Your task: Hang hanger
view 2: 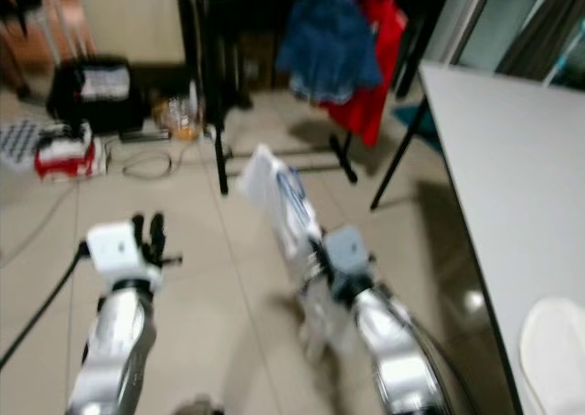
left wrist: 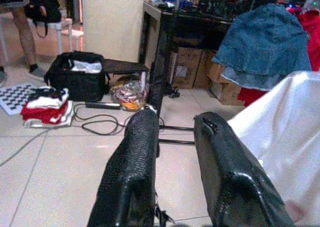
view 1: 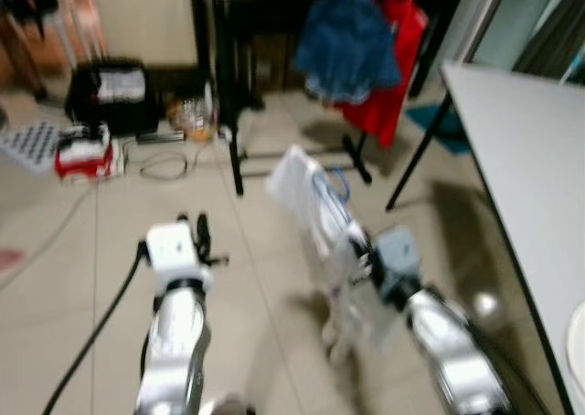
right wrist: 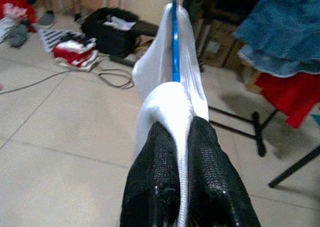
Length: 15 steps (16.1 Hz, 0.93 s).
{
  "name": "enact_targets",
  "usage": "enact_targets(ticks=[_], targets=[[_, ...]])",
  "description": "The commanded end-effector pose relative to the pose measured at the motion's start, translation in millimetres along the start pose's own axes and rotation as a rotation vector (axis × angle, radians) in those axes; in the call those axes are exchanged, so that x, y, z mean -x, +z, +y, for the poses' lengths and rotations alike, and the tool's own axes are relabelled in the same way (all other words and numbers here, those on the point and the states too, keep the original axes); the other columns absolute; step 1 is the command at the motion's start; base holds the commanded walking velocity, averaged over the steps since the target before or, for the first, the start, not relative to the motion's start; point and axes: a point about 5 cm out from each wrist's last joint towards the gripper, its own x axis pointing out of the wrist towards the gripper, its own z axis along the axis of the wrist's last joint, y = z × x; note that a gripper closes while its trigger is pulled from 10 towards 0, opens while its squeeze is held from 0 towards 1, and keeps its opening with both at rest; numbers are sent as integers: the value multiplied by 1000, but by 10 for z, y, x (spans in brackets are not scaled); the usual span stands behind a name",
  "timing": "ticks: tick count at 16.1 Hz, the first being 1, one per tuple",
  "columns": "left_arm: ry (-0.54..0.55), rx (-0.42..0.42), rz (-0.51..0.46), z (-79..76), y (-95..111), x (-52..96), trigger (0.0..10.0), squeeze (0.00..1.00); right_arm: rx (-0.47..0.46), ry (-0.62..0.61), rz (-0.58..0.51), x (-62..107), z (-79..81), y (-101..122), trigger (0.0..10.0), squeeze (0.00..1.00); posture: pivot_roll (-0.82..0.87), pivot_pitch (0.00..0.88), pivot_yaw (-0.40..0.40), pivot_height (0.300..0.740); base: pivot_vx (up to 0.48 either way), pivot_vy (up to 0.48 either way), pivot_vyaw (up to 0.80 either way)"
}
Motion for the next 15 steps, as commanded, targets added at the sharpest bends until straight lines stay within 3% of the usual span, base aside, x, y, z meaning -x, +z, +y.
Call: enact_targets(ticks=[1, 15], targets=[[-22, 13, 1, -64, -2, 2, 10000, 0, 6, -41, -22, 0, -98, 60, 10000, 0, 120, 72, -54, 740, 0, 0, 0], [-22, 0, 1, -52, -39, 54, 10000, 0, 0, -144, 32, 18, -220, -66, 10000, 0, 127, 87, -66, 740, 17, 0, 0]])
